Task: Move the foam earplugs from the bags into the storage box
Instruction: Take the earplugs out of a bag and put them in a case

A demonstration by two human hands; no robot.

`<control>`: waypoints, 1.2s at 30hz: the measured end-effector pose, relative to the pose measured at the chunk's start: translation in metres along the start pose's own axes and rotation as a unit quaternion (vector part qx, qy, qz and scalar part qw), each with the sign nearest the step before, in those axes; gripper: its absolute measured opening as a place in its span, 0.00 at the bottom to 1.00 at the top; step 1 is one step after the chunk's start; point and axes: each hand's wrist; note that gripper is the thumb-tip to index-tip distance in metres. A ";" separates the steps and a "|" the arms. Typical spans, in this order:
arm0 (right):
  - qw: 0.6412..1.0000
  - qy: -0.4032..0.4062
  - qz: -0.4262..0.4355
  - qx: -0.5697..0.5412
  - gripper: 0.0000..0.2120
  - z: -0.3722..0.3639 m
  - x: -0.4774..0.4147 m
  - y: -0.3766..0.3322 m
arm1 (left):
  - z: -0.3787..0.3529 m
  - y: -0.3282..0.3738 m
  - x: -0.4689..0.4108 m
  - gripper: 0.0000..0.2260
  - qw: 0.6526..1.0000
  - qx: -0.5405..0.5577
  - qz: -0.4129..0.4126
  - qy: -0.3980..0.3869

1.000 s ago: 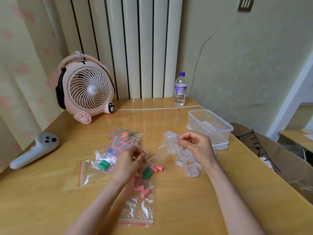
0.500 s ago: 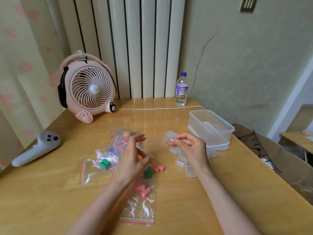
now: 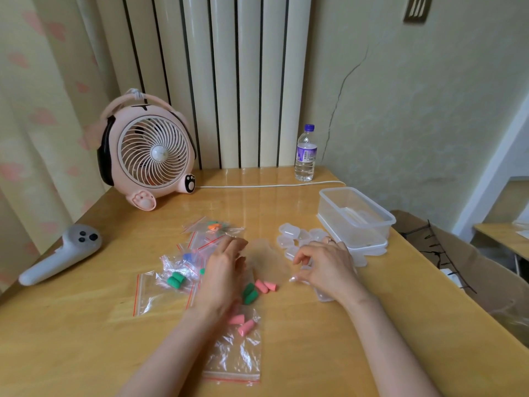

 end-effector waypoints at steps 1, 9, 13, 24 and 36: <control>1.000 -0.010 -0.002 0.021 0.18 0.000 0.000 -0.001 | 0.001 0.001 0.001 0.18 1.000 0.008 0.000 -0.011; 1.000 -0.008 0.011 -0.006 0.18 -0.001 -0.001 0.000 | 0.012 -0.002 0.003 0.22 0.997 -0.050 -0.058 -0.010; 0.950 0.016 -0.003 -0.313 0.15 -0.006 -0.001 -0.008 | 0.015 0.007 0.006 0.17 0.998 0.042 -0.044 -0.030; 0.823 -0.041 -0.013 -0.567 0.20 -0.014 0.005 -0.033 | 0.016 0.025 0.011 0.19 0.981 0.179 -0.054 -0.057; 0.772 -0.085 -0.064 -0.627 0.18 -0.021 0.008 -0.036 | 0.011 0.015 0.006 0.15 0.984 0.136 -0.111 0.011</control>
Point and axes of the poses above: each hand's wrist, its own x-axis away from the middle knuckle, its own z-axis out of the back of the hand, y = z × x, and after that the axes turned 15 degrees about -x, right-handed
